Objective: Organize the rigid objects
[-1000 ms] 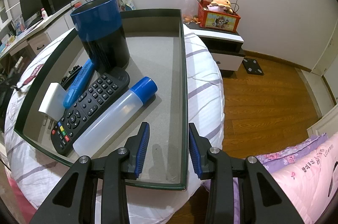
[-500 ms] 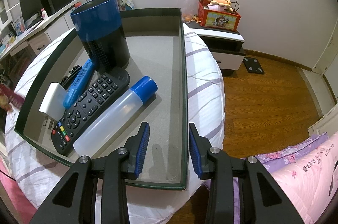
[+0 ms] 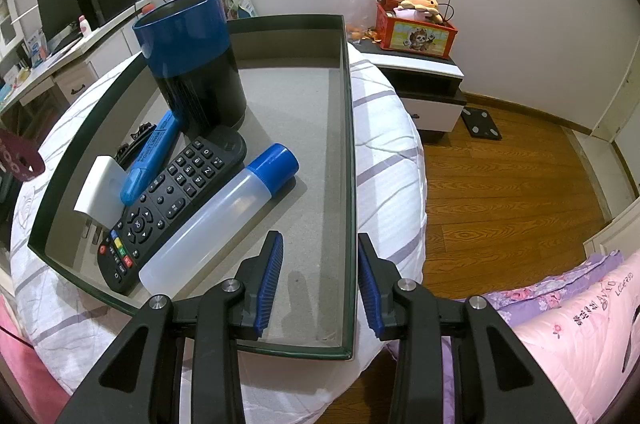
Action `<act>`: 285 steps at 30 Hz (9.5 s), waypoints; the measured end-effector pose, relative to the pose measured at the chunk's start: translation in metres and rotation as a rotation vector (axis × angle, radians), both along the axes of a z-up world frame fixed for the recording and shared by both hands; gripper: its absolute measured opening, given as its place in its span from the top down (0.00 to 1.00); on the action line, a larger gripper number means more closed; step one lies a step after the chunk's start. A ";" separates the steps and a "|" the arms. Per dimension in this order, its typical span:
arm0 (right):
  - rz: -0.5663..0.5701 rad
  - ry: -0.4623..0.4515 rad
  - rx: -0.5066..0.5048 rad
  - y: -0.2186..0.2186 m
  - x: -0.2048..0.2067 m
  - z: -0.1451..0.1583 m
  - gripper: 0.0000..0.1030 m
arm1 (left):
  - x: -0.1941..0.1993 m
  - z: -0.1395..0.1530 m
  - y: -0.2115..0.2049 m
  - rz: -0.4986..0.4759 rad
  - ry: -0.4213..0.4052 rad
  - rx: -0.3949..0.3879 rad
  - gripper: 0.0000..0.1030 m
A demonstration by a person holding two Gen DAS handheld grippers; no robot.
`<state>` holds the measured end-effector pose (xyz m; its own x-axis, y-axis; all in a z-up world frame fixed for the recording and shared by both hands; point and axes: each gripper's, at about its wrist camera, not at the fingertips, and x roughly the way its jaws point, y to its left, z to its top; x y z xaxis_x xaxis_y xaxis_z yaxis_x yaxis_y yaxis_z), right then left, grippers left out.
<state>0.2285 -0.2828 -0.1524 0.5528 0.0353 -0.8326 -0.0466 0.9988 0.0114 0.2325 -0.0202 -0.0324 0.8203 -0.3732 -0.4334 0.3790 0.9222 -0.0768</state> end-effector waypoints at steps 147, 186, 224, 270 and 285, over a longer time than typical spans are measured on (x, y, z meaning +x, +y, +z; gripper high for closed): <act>0.155 -0.003 -0.019 0.078 0.001 0.001 0.62 | -0.027 -0.144 0.049 0.292 0.405 0.186 0.82; 0.279 -0.434 0.118 0.079 -0.129 0.113 0.00 | -0.169 -0.018 0.037 0.427 -0.061 0.153 0.00; 0.163 -0.699 0.139 0.075 -0.181 0.165 0.00 | -0.221 0.054 0.019 0.374 -0.278 0.077 0.00; 0.143 -0.638 0.108 0.080 -0.098 0.182 0.00 | -0.128 0.065 0.030 0.395 -0.200 0.080 0.00; 0.151 -0.628 0.111 0.081 -0.095 0.181 0.00 | -0.130 0.061 0.034 0.406 -0.213 0.069 0.00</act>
<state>0.1337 -0.2015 0.0281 0.9148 0.2182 -0.3399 -0.2180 0.9752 0.0392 0.1023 0.0135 0.0285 0.9675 0.0205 -0.2521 -0.0132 0.9994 0.0304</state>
